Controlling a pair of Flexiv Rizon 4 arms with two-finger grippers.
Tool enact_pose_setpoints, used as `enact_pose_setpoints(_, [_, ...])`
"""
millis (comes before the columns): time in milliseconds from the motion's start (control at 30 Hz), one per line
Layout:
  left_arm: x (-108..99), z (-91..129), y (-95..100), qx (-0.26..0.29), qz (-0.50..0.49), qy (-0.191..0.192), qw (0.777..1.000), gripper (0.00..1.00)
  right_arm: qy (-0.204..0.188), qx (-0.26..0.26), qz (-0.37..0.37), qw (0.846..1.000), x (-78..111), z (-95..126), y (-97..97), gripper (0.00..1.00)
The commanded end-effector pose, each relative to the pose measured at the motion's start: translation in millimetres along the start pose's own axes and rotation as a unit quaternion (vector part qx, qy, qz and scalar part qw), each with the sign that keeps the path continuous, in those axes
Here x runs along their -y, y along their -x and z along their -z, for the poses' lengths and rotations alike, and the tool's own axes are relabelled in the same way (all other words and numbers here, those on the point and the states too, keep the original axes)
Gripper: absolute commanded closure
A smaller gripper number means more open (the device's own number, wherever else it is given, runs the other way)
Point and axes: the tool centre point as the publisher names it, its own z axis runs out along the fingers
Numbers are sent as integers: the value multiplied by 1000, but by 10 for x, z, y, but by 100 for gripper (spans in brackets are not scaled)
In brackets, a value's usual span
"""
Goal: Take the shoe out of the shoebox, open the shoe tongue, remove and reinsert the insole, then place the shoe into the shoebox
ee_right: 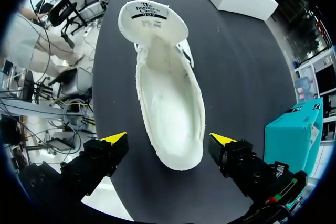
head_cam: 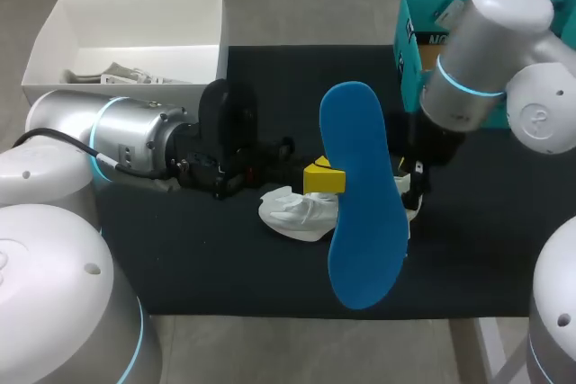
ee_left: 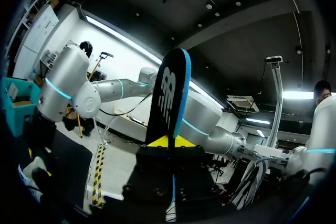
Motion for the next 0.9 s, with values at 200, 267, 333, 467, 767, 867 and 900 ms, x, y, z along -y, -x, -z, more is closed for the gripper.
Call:
enact_pose_setpoints(200, [-11, -2, -13, 1, 0, -1, 1000, 100, -38, 12, 7, 999, -47, 220, -87, 0])
enact_pose_setpoints(267, [-11, -2, -13, 1, 0, -1, 1000, 100, -38, 12, 8, 999, -49, 227, -91, 0])
enact_pose_setpoints(333, [-11, -2, -13, 1, 0, -1, 1000, 100, -34, 10, 11, 999, -50, 231, -93, 0])
enact_pose_setpoints(467, [-11, -2, -13, 1, 0, -1, 1000, 100, -34, 10, 11, 999, -50, 231, -93, 0])
enact_pose_setpoints(767, [-11, -2, -13, 1, 0, -1, 1000, 100, -34, 10, 11, 999, -50, 231, -93, 0])
enact_pose_setpoints(867, [-11, -2, -13, 1, 0, -1, 1000, 100, -34, 10, 11, 999, -50, 231, -93, 0])
enact_pose_setpoints(900, [-11, -2, -13, 1, 0, -1, 1000, 100, -34, 10, 11, 999, -50, 231, -93, 0])
